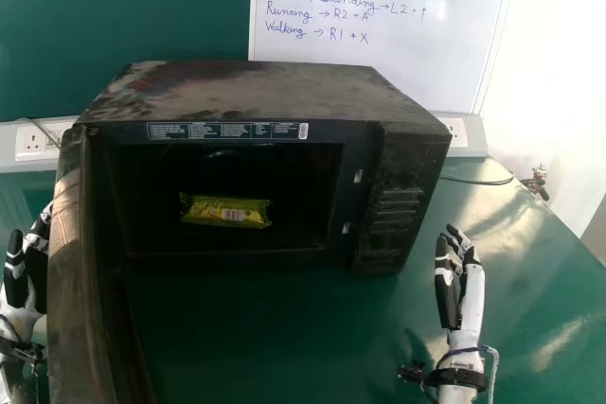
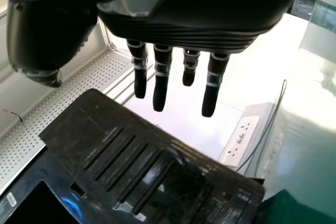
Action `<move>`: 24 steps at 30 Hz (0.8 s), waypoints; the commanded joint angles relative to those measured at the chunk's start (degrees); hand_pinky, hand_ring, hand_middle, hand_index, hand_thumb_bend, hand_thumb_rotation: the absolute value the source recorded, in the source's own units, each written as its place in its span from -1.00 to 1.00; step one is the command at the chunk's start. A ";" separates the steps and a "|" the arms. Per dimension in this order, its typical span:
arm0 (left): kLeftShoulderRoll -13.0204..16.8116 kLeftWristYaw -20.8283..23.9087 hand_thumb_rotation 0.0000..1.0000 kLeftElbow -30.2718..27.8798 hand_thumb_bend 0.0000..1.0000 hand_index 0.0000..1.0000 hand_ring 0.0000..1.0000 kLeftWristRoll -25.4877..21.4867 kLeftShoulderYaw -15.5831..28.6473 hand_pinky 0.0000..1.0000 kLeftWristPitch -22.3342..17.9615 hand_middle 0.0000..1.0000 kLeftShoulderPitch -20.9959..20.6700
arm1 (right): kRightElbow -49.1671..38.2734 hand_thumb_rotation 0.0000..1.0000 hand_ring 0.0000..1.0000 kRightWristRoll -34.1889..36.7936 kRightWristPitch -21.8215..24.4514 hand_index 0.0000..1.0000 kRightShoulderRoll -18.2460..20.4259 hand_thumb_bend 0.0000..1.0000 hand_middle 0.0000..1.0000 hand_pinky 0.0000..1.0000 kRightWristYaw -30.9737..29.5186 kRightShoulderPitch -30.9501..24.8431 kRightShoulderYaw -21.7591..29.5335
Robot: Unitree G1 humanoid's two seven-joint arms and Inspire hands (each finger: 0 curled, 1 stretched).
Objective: Put biscuit inside oven
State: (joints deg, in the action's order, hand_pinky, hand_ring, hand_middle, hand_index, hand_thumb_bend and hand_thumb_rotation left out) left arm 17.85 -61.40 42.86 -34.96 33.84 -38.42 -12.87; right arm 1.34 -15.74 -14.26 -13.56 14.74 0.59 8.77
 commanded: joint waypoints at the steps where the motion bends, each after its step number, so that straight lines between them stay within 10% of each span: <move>1: -4.58 -1.17 0.33 1.87 0.76 0.02 -0.27 0.42 -2.18 -0.52 -0.75 -0.11 3.61 | 0.88 1.00 0.61 2.54 -0.37 0.77 -0.81 0.52 0.65 0.53 -2.13 0.50 0.85; 24: -6.54 -2.22 0.16 -3.61 0.94 0.02 -0.25 -1.67 -6.03 -0.48 1.35 -0.07 5.23 | 2.77 1.00 0.61 8.39 0.15 0.73 -1.96 0.56 0.64 0.52 -6.88 0.86 4.31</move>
State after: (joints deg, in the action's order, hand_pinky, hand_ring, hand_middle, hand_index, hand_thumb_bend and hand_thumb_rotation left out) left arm 15.28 -61.59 37.10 -37.23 29.96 -37.44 -11.51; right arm 4.17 -7.37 -14.19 -15.52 7.75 0.98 12.86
